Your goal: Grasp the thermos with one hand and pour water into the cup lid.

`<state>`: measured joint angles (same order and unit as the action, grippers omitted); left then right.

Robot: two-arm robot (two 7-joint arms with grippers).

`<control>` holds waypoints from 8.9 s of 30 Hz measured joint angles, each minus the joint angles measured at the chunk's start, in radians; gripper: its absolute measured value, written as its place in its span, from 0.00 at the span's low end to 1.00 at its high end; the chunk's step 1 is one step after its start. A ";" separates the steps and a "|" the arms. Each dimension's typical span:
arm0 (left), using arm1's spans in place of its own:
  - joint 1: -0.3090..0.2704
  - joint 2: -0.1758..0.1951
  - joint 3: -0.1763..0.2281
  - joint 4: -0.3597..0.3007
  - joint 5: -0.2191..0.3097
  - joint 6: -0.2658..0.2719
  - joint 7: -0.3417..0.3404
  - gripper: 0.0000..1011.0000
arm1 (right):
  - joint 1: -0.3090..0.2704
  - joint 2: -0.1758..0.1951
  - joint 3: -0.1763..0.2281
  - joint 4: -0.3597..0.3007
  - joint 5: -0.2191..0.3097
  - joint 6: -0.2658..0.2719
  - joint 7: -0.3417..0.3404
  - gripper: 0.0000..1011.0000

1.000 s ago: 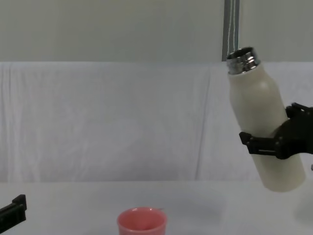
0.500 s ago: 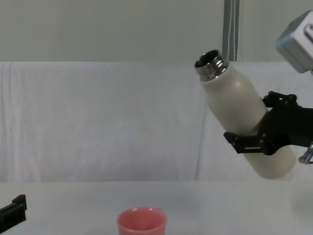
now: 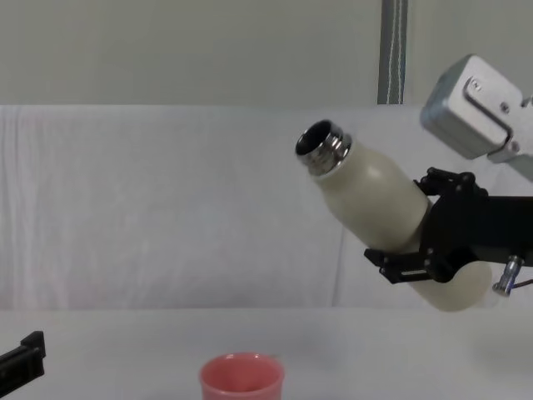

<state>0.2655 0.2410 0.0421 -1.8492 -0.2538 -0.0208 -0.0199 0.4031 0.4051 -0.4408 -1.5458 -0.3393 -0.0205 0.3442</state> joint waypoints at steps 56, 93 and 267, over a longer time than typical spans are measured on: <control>0.000 0.000 0.000 0.000 0.000 0.000 0.000 0.99 | 0.008 0.005 -0.161 0.107 -0.286 -0.091 -0.089 0.94; 0.000 0.000 0.000 0.000 0.000 0.000 0.000 0.99 | 0.014 0.016 -0.186 0.100 -0.414 -0.054 -0.138 0.94; 0.000 0.000 0.000 0.000 0.000 0.000 0.000 0.99 | 0.077 0.054 -0.243 0.043 -0.533 0.000 -0.079 0.94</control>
<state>0.2655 0.2409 0.0421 -1.8492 -0.2538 -0.0208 -0.0199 0.4803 0.4591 -0.6835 -1.5028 -0.8722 -0.0202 0.2649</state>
